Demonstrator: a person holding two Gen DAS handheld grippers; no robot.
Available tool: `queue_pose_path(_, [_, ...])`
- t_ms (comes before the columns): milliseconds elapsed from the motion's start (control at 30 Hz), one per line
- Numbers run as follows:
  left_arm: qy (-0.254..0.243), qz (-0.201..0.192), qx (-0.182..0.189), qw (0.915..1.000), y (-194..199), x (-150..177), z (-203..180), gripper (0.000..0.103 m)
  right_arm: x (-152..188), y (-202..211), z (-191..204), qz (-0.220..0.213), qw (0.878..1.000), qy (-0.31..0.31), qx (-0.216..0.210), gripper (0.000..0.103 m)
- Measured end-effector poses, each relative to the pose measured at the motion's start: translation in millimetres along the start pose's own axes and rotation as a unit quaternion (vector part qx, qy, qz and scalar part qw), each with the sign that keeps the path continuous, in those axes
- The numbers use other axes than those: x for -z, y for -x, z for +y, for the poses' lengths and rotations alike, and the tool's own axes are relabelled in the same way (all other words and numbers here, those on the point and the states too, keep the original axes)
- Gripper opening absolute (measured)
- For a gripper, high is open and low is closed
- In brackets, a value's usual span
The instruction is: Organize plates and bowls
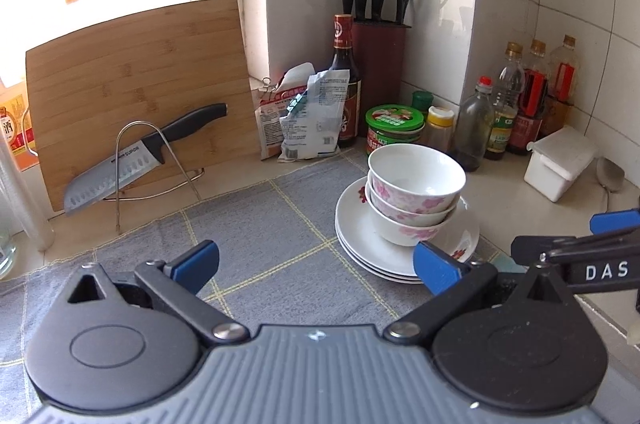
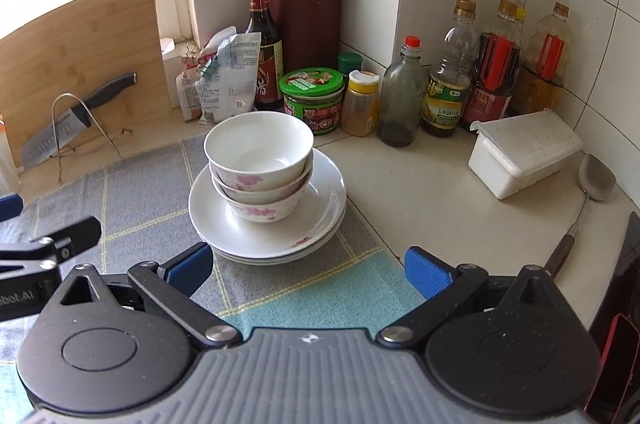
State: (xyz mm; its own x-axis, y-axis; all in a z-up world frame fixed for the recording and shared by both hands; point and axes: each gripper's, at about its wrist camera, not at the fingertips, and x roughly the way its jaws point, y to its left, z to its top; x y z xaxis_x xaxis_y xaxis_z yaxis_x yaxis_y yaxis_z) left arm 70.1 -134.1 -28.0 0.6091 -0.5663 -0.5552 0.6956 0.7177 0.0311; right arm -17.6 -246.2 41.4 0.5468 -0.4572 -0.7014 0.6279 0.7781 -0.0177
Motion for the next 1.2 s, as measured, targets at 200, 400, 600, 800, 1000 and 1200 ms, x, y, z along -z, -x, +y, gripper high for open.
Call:
queue_pose_path(200, [-0.003,0.0,-0.009,1.0,2,-2,-6,0.102,-2,1,-1,-0.004,1.0,0.005,-0.011,0.103])
queue_pose_path(400, [-0.001,0.002,-0.015,0.9999,2,-4,-7,0.102,-3,1,-3,-0.003,1.0,0.005,-0.013,0.103])
queue_pose_path(600, [0.003,0.006,-0.019,0.9998,-1,-5,-7,0.102,-3,1,-3,0.001,1.0,0.005,-0.023,0.103])
queue_pose_path(800, [0.003,0.01,-0.019,0.9998,-3,-6,-8,0.102,-5,0,-2,-0.001,1.0,0.007,-0.024,0.103])
queue_pose_path(1000, [0.002,0.008,-0.019,0.9998,-4,-10,-9,0.102,-8,1,-4,-0.004,1.0,0.006,-0.022,0.103])
queue_pose_path(1200, [0.002,0.007,-0.021,0.9998,-4,-11,-9,0.102,-10,0,-6,-0.006,1.0,0.007,-0.025,0.103])
